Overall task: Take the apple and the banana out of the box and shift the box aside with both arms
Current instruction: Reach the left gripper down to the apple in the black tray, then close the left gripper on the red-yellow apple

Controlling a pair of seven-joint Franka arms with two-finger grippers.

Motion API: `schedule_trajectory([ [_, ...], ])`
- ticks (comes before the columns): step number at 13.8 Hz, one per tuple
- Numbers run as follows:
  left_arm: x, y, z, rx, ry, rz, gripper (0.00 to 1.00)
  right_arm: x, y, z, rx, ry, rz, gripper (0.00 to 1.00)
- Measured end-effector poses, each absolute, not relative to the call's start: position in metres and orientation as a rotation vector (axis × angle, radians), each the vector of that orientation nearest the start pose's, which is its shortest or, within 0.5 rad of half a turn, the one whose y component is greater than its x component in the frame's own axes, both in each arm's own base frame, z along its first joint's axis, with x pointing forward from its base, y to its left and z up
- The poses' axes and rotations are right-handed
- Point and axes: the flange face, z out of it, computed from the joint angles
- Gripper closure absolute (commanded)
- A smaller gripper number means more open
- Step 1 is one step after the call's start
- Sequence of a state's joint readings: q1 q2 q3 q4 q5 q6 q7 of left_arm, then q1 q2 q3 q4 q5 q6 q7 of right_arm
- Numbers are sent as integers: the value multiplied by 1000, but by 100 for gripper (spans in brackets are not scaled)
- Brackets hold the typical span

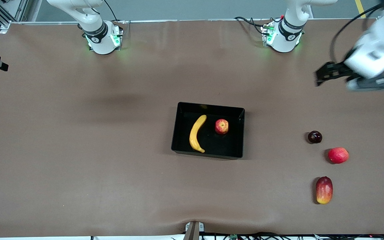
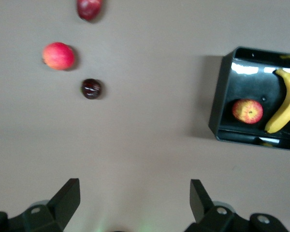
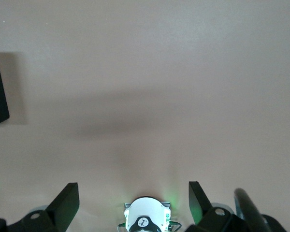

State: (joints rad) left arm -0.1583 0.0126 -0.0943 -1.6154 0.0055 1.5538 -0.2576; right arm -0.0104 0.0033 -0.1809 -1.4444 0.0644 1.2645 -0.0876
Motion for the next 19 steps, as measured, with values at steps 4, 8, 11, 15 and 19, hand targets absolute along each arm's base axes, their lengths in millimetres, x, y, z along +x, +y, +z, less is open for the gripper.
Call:
schedule_trajectory([
  [4,555,-234,519,-3133,42,134,0,513,-95,657,-3033,148,263,0],
  [8,570,-308,436,-3106,225,38,0,512,-95,657,-3029,150,263,0],
  [11,570,-350,374,-3127,237,36,0,512,-95,658,-3029,150,260,0],
  [15,570,-374,314,-3147,225,66,0,512,-96,659,-3029,152,257,0],
  [19,557,-398,265,-3148,148,106,0,512,-96,659,-3029,152,257,0],
])
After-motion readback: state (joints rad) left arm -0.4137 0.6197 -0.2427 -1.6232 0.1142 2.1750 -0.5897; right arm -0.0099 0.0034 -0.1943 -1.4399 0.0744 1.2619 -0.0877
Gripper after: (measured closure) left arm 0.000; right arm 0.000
